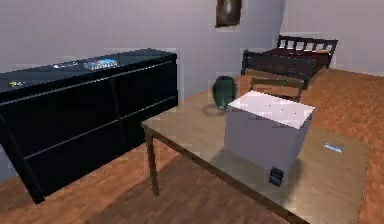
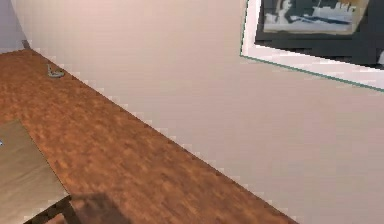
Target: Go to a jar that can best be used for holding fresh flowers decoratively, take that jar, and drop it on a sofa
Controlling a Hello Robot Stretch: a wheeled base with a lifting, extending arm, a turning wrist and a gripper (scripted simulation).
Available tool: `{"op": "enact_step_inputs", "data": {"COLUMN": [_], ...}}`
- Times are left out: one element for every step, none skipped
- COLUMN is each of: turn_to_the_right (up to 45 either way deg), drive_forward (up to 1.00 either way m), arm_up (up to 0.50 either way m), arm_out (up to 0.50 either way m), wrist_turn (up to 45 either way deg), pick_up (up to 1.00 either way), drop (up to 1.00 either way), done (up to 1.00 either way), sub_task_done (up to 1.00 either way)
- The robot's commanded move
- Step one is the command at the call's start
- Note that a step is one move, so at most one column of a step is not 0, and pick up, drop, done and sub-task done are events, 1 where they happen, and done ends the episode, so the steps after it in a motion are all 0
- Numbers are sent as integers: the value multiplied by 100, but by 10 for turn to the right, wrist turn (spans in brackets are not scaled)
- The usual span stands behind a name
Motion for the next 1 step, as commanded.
{"op": "enact_step_inputs", "data": {"turn_to_the_right": [0], "drive_forward": [45], "arm_up": [0], "arm_out": [0], "wrist_turn": [0], "pick_up": [0], "drop": [0], "done": [0], "sub_task_done": [0]}}
